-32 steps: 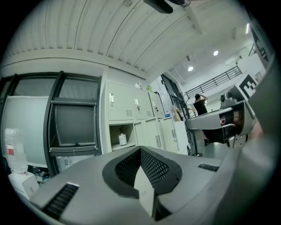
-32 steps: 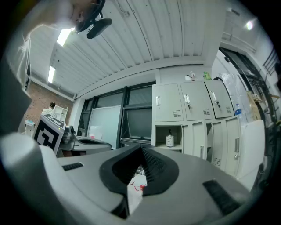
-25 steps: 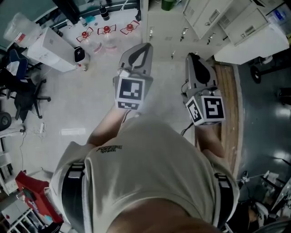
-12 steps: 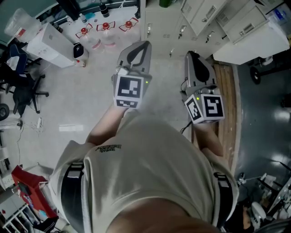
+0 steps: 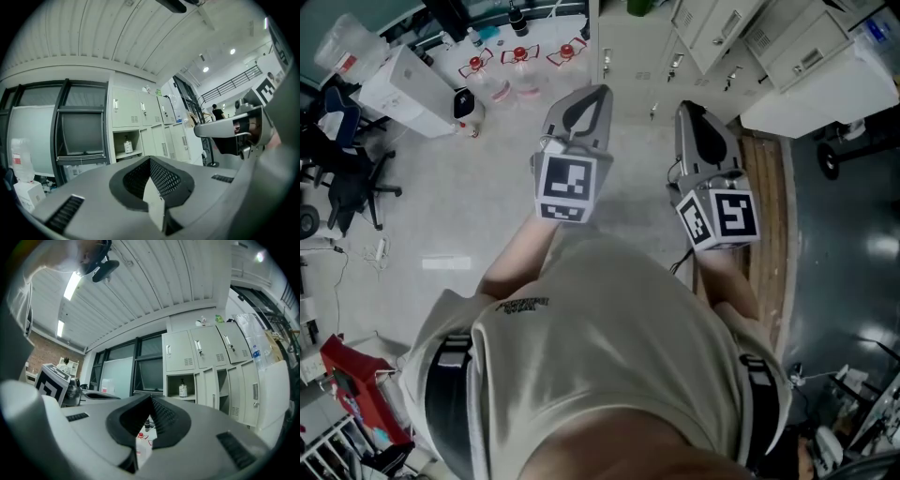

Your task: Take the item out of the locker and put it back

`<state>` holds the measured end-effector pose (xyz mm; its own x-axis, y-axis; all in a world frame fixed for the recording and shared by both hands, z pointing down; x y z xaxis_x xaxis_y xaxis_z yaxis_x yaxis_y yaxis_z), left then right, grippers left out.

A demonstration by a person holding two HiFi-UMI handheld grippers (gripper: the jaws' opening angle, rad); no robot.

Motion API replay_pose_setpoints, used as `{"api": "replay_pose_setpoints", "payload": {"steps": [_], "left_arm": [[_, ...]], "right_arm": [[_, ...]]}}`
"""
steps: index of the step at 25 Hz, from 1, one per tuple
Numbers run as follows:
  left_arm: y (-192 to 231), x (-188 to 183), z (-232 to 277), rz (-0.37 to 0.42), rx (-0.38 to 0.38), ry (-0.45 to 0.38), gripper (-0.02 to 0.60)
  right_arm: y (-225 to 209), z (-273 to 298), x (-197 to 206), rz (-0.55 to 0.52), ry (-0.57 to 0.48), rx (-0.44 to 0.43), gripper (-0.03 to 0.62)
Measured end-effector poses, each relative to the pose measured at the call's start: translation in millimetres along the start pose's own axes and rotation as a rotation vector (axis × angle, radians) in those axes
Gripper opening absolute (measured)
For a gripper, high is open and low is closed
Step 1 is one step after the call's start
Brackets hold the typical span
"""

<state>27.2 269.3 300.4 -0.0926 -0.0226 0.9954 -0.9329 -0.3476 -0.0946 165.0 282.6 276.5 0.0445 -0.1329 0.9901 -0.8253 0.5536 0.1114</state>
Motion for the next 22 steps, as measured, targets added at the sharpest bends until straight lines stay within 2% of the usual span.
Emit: {"api": "replay_pose_setpoints", "payload": {"steps": [10,16,22], "left_arm": [[18.5,6.5,36.6,0.0,0.015,-0.025,0.014],[53.5,12.3,75.4,-0.024,-0.014,-0.049,0.014],[89.3,26.2,121.6,-0.042,-0.003,-0.02,0.014]], "right_arm": [[-13.4,36.4,15.3,-0.028,0.005,0.005,0.002],[-27.8,84.3,29.8,-0.019,0.023,0.006,0.002],[-40.7,142.3,45.5,-0.003,0.054,0.005,0.002]]}}
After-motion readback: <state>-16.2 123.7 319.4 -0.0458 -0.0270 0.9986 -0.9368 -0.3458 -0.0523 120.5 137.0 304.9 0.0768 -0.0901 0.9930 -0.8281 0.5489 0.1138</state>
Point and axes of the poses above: the fingertips, and each gripper's own axes: z forward along the fingers, y to its left, x out of its underside, the point moved 3 cm from there along -z, backward along the fingers, and after that the axes turned 6 degrees about -z, right-handed, at the moved point
